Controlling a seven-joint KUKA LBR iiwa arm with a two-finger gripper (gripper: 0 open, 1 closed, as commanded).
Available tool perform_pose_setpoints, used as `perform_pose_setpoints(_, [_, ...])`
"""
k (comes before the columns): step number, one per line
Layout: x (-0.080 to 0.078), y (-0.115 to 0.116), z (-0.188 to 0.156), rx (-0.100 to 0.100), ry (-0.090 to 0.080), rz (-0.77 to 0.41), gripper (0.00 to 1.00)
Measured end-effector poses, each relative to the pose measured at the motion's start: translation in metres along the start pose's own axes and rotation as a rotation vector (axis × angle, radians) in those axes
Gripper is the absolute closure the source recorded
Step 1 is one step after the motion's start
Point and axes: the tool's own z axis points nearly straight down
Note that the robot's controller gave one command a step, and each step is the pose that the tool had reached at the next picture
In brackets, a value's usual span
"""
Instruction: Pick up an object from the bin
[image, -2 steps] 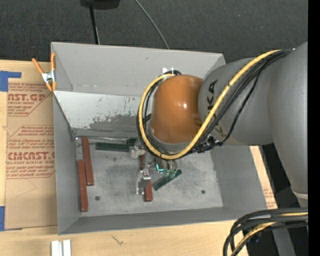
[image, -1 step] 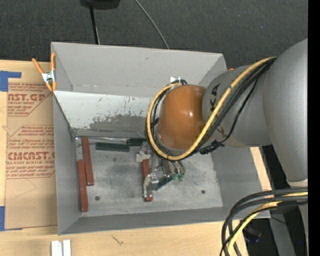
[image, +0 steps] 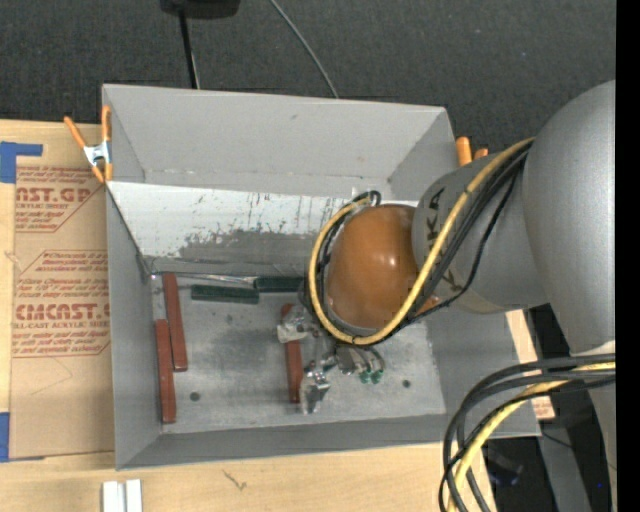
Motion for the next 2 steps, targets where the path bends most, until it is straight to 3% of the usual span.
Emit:
perform_pose_setpoints(1, [-0.019, -0.016, -0.001, -0.004, 0.016, -0.083, 0.0])
perform_pose_setpoints(2, [0.002, -0.053, 0.013, 0.001, 0.008, -0.21, 1.0])
